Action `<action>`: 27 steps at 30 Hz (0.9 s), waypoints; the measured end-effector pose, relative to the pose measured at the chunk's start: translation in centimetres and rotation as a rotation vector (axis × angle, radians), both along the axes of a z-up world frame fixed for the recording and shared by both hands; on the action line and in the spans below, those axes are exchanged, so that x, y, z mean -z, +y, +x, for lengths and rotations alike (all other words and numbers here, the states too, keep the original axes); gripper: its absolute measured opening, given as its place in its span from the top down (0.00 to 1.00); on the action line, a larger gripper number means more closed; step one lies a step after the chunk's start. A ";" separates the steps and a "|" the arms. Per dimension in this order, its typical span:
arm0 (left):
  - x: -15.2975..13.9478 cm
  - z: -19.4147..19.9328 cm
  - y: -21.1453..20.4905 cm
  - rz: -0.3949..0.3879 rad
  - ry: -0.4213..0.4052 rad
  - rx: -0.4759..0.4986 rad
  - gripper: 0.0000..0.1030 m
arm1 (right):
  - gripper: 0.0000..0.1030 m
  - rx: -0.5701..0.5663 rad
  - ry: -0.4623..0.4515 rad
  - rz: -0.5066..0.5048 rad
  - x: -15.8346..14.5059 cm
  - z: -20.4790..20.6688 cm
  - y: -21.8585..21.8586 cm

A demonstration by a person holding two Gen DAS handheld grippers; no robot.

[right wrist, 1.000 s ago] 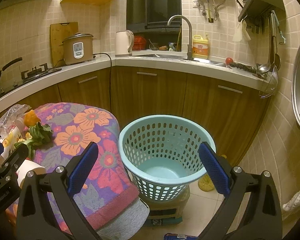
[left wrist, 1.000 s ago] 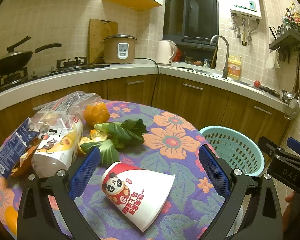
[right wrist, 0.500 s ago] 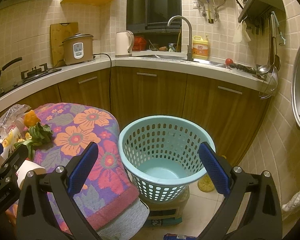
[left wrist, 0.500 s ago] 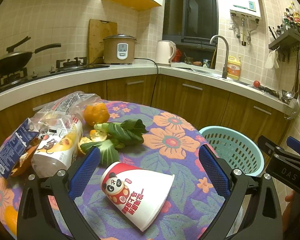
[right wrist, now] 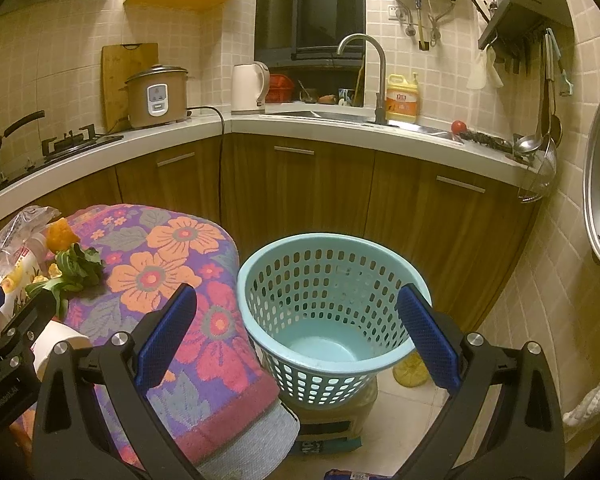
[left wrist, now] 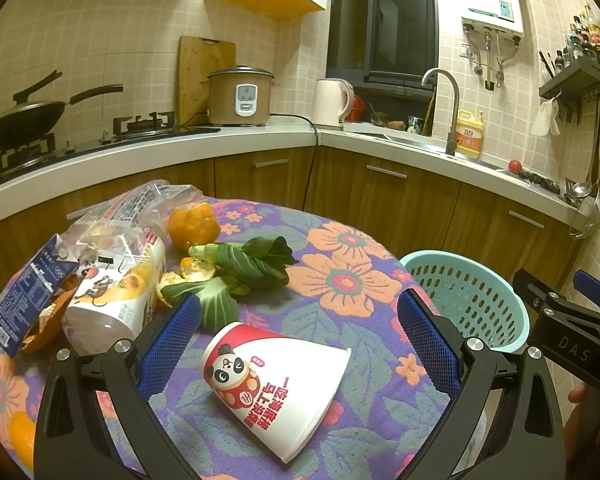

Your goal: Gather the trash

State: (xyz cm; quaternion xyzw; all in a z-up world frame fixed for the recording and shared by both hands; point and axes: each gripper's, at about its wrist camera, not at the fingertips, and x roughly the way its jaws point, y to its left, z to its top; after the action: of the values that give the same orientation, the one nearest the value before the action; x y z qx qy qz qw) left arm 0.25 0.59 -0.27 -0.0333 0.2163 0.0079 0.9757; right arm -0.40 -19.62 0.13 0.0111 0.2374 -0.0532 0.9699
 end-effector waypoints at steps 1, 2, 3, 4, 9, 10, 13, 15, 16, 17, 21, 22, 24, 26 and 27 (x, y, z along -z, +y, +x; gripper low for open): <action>0.0 0.0 0.0 -0.001 0.000 0.000 0.07 | 0.07 -0.001 -0.001 0.000 0.0 0.0 0.1; 0.0 0.0 0.0 0.000 0.000 0.000 0.07 | 0.07 -0.002 -0.001 0.001 -0.1 0.0 0.0; 0.0 0.0 -0.1 0.000 -0.001 0.000 0.07 | 0.07 -0.003 -0.002 0.002 -0.1 0.0 0.0; 0.0 0.0 -0.1 0.001 -0.001 0.001 0.07 | 0.07 -0.004 -0.002 0.004 -0.1 0.0 0.0; 0.1 0.0 0.0 -0.004 -0.001 0.003 0.07 | 0.07 -0.009 -0.001 0.015 -0.1 0.1 0.0; 0.1 0.0 0.0 -0.004 -0.001 0.001 0.07 | 0.07 -0.009 0.002 0.017 0.0 0.1 0.0; 0.1 0.0 0.0 -0.003 -0.002 0.003 0.07 | 0.07 -0.007 0.002 0.015 -0.1 0.1 -0.1; 0.0 0.0 0.0 -0.003 -0.002 0.003 0.07 | 0.07 -0.005 0.000 0.014 -0.1 0.0 -0.1; 0.0 0.0 0.0 -0.003 -0.001 0.003 0.07 | 0.07 -0.005 0.000 0.015 -0.1 0.0 -0.2; 0.0 0.0 0.1 -0.003 -0.001 0.003 0.07 | 0.07 -0.004 0.000 0.015 -0.1 0.0 -0.1; 0.0 0.0 0.1 -0.005 -0.002 0.003 0.07 | 0.07 -0.004 0.001 0.011 -0.1 0.0 -0.1; 0.1 0.0 0.1 -0.005 -0.001 0.003 0.07 | 0.07 -0.004 0.001 0.008 -0.1 -0.1 0.0; 0.1 0.0 0.1 -0.005 -0.001 0.002 0.07 | 0.07 -0.002 0.000 -0.002 -0.1 0.0 0.1; 0.2 0.0 0.0 -0.006 0.002 0.001 0.07 | 0.07 0.004 0.001 -0.027 -0.1 0.0 0.4; 0.2 0.0 0.0 -0.006 0.001 0.000 0.07 | 0.07 0.006 0.001 -0.032 0.0 0.0 0.5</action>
State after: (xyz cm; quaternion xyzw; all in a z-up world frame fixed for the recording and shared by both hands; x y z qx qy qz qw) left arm 0.22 0.59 -0.47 -0.0364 0.2168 0.0071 0.9755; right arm -0.38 -19.14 0.15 -0.0037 0.2372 -0.0597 0.9696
